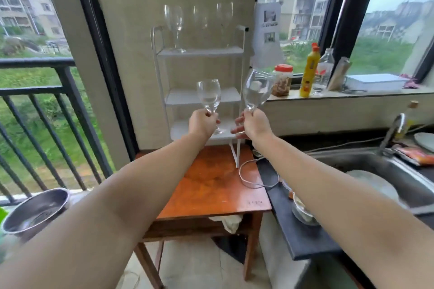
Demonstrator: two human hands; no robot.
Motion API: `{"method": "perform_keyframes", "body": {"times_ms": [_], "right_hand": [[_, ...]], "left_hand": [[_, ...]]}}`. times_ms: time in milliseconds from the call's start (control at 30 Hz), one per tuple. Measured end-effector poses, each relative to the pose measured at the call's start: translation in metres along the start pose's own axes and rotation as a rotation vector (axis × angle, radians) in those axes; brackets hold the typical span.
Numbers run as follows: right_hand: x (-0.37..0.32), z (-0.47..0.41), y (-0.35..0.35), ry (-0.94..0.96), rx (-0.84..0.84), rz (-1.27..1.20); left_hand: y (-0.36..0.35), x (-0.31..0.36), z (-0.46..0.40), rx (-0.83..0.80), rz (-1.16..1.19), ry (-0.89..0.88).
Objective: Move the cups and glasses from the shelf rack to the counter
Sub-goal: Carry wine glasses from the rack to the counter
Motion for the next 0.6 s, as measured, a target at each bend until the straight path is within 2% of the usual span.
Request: {"method": "perform_keyframes", "body": {"times_ms": [300,600], "right_hand": [[0.111,0.094,0.112,-0.273,0.228,0.000],[0.191,0.205,0.256,-0.425,0.462,-0.083]], "left_hand": [[-0.107,-0.065,0.118,-0.318,-0.054,0.137],[-0.238,-0.051,0.241,-0.642,-0.097,0.156]]}}
Point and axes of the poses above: each hand's wrist, its own z-axis away from the middle knuckle, its own y-axis out of the back of the hand, x = y × z, the point moved 6 cm from there along -z, towards the middle knuckle, and after that the axes turned 5 degrees about z, right-handed, at the moved point
